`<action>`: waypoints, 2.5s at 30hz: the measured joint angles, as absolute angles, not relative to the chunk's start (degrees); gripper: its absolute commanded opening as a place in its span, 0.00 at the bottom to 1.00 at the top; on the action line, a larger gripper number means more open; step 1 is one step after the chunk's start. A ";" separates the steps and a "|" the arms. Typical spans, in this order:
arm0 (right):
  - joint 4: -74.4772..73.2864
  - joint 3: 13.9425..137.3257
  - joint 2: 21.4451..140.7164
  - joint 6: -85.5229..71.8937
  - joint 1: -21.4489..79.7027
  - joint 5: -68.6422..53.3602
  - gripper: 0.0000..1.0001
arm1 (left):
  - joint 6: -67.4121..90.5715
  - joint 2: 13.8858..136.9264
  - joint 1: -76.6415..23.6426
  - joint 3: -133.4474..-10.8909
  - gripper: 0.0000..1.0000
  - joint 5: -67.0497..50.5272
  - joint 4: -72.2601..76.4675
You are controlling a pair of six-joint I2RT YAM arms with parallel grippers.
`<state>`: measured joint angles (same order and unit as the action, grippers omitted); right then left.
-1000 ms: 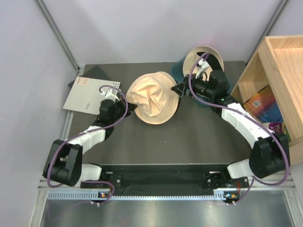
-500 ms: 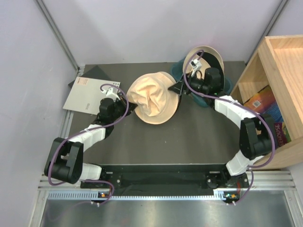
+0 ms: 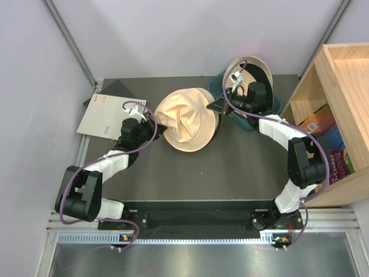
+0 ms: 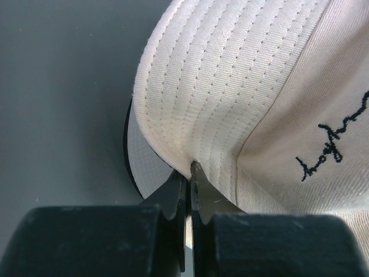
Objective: Stack the hats
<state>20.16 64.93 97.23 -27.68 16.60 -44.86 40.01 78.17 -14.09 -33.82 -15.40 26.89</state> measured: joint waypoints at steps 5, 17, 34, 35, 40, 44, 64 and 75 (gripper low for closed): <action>18.72 65.30 97.23 -26.70 16.60 -43.64 0.00 | 39.64 79.15 -14.06 -34.24 0.00 -15.33 27.03; 13.61 66.08 97.12 -20.69 17.63 -33.01 0.00 | 38.87 87.26 -14.06 -37.26 0.00 -15.14 29.28; 7.20 62.76 90.94 -16.64 24.93 -15.68 0.00 | 35.83 93.84 -12.99 -50.11 0.33 -9.58 22.63; 6.76 61.80 89.80 -16.91 25.54 -15.16 0.00 | 35.86 94.45 -12.60 -50.72 0.38 -9.74 22.68; 1.69 59.48 84.38 -19.27 27.16 -14.66 0.33 | 36.23 97.54 -10.46 -52.69 0.63 -10.57 22.70; -3.27 59.57 80.95 -19.86 26.02 -14.66 0.60 | 36.45 98.15 -9.72 -52.73 0.66 -10.87 22.22; 5.02 79.99 98.83 -20.84 20.80 -26.96 0.86 | 38.02 97.25 -9.52 -50.59 0.71 -11.11 23.00; 12.21 78.02 101.80 -26.24 20.45 -32.45 0.56 | 39.66 97.23 -9.52 -48.84 0.72 -12.64 24.49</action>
<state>12.21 78.02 101.80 -26.24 20.45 -32.45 39.66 97.23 -9.52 -48.84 -12.64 24.49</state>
